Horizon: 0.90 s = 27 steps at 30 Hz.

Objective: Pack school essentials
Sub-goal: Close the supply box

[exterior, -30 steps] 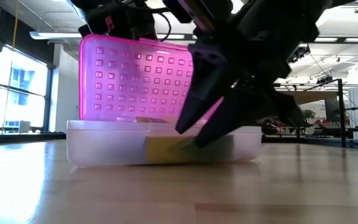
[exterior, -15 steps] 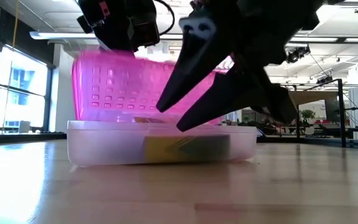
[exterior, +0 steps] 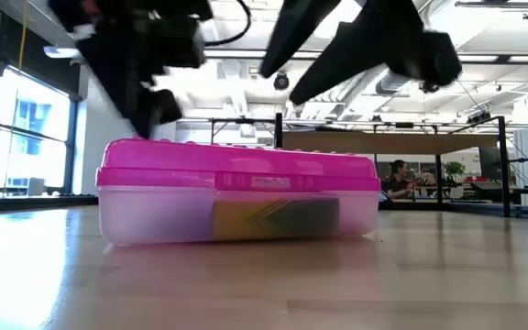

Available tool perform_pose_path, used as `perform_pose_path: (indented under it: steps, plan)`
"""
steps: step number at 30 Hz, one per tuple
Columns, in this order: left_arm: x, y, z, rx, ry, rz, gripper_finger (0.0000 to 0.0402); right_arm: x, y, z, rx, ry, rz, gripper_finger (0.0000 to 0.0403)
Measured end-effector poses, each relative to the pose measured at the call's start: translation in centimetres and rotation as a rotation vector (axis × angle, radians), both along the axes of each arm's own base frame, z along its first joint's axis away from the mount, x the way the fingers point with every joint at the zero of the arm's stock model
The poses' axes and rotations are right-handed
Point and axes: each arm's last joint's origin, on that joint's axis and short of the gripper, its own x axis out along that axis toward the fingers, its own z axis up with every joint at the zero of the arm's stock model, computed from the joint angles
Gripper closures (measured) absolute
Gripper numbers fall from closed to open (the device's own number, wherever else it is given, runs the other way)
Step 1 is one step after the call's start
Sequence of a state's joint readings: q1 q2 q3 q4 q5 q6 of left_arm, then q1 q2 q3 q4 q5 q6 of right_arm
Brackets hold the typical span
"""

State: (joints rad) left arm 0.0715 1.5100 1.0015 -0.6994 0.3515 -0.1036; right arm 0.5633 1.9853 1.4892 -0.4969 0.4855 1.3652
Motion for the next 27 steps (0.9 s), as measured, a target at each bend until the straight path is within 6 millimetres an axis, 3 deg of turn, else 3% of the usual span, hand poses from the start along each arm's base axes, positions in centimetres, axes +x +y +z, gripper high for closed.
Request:
perform_pose_path:
  steps: [7, 12, 20, 27]
  plan:
    - [-0.7, -3.3, 0.6, 0.033, 0.034, 0.035, 0.019, -0.4, -3.5, 3.3, -0.207, 0.174, -0.127, 0.0289]
    - [-0.9, -5.5, 0.6, 0.069, 0.055, 0.103, 0.019, 0.1, -6.8, 3.6, -0.241, 0.277, -0.2, 0.0289]
    - [-1.1, -7.2, 0.4, 0.067, 0.095, 0.33, 0.019, 1.5, -11.0, 3.5, -0.127, 0.405, -0.104, 0.0289]
    - [-1.0, -7.5, -0.2, 0.039, 0.146, 0.415, 0.019, 0.9, -14.0, 3.1, -0.032, 0.571, -0.162, 0.0289]
